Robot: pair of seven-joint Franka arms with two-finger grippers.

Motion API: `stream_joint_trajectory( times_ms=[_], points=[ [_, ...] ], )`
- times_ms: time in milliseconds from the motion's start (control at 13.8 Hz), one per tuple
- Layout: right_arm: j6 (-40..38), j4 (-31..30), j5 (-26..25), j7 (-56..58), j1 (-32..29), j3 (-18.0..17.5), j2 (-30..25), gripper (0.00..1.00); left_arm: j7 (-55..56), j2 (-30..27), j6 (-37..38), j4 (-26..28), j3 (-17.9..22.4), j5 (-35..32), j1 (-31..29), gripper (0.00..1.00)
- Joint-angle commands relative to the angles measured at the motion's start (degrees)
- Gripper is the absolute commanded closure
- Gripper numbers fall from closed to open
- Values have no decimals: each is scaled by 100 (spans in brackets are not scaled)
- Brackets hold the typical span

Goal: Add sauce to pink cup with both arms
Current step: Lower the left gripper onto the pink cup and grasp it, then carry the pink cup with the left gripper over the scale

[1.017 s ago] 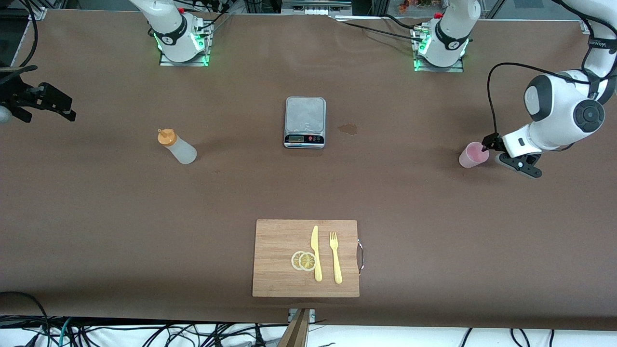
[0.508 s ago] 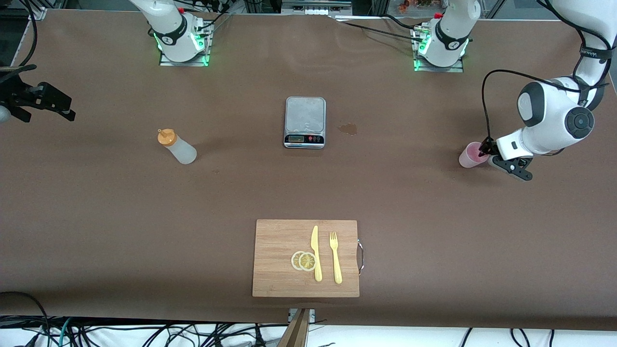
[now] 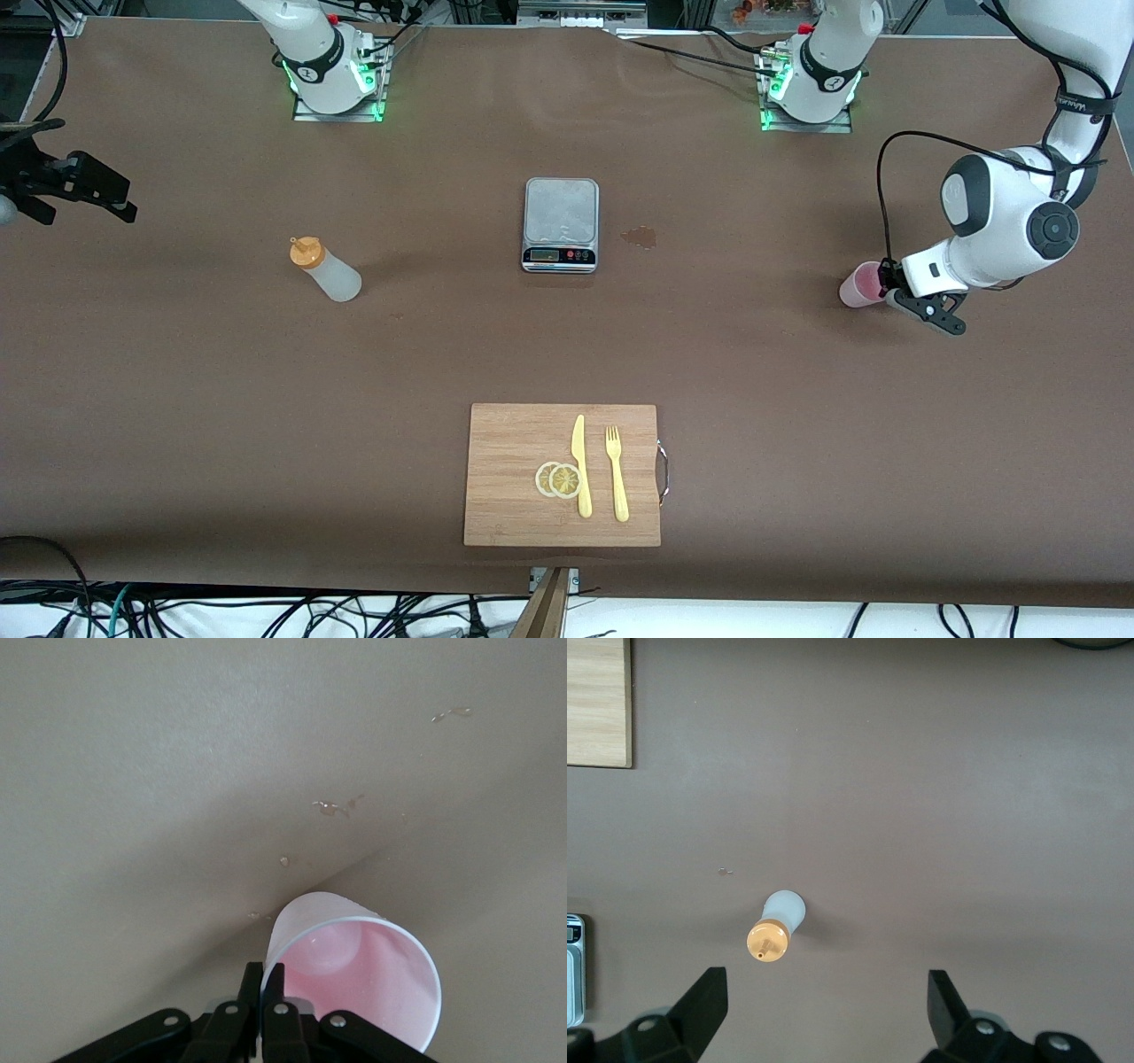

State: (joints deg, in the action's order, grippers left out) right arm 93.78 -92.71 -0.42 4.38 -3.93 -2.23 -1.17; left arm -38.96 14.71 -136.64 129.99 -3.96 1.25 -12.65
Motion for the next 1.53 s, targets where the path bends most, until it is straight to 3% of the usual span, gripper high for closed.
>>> stream_joint_trajectory(
  times_ms=[0, 218, 581, 799, 1090, 1235, 1453],
  points=[
    [-27, 69, 33, -60, -28, -14, 3, 0, -359, -178, 460, -341, -104, 191, 34, 100],
    [-35, 52, 33, -60, -28, -14, 3, 0, -96, -354, 1663, -1034, -682, 200, 34, 100],
    [-26, 60, 33, -51, -28, -14, 12, 0, 2756, -627, 2168, -1142, -2421, 209, 26, 100],
    [-44, 60, 42, -60, -28, -14, 12, 0, 4708, -610, 2002, -1160, -3503, 769, 34, 100],
    [-35, 52, 42, -60, -28, -14, 12, 0, 6177, -504, 1554, -1072, -4436, 886, 43, 100],
    [-9, 60, 42, -60, -37, -14, 55, 0, 6749, -409, 1273, -1063, -4744, 885, 183, 100],
    [-18, 60, 42, -60, -28, -14, 55, 0, 7786, -285, 326, -669, -4746, 816, 903, 100]
  ],
)
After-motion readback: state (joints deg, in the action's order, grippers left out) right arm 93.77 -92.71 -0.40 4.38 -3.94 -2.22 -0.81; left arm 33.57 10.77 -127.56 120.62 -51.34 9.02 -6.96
